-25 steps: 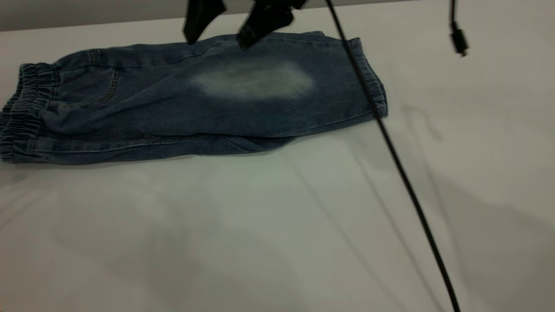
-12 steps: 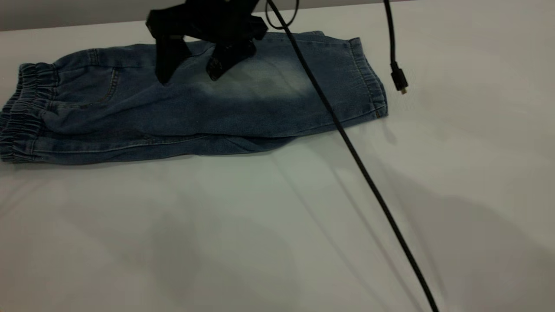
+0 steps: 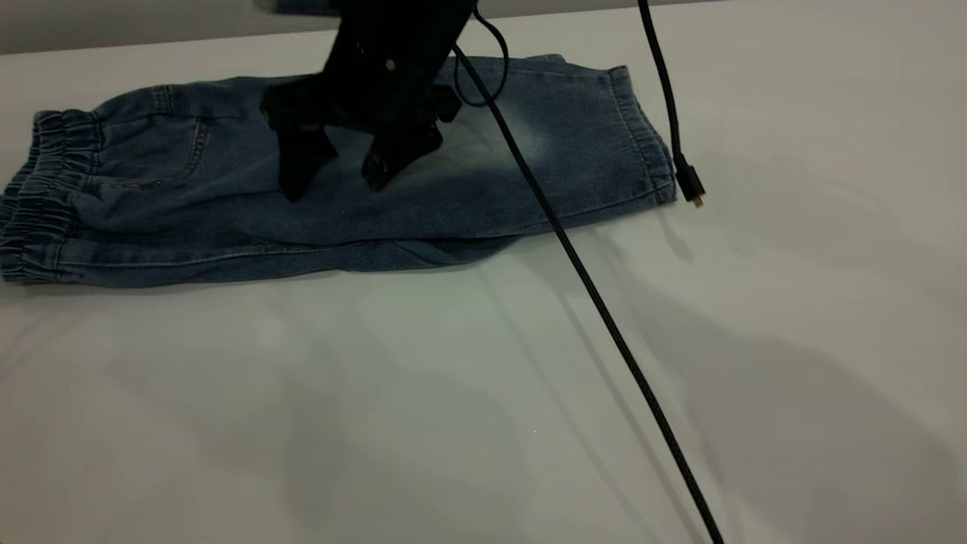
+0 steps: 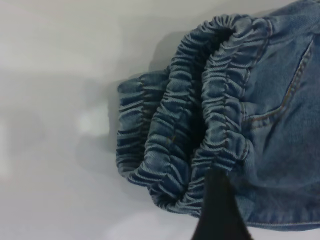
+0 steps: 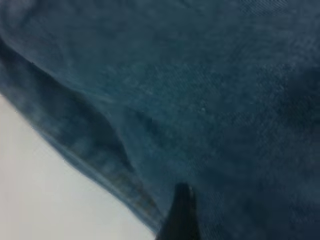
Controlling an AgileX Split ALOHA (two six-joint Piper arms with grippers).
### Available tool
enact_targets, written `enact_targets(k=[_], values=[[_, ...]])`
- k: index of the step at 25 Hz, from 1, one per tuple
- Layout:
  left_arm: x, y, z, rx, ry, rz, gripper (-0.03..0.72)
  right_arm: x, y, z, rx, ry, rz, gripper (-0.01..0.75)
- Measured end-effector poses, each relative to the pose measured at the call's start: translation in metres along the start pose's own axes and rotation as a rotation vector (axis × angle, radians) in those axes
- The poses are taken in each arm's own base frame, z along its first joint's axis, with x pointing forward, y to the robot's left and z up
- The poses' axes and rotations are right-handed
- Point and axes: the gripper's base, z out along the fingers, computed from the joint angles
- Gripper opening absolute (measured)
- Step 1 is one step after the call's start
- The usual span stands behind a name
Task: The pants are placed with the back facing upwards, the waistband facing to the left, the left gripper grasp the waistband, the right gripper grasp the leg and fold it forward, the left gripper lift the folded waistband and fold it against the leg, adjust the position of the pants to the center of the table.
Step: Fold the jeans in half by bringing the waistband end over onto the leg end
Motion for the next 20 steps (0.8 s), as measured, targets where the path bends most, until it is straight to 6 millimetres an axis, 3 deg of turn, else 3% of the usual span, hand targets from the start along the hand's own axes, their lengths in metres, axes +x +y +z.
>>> enact_targets(k=[6, 12, 20], values=[[0.0, 0.0, 0.0, 0.001, -0.001, -0.002, 0.424, 0.006, -0.018, -0.001, 0.139, 0.07, 0.005, 0.57], [0.0, 0.0, 0.0, 0.002, 0.0, -0.002, 0.424, 0.011, -0.056, -0.017, 0.276, 0.142, 0.05, 0.568], [0.0, -0.001, 0.0, 0.006, 0.004, -0.001, 0.424, 0.014, -0.101, -0.036, 0.328, 0.168, 0.131, 0.562]])
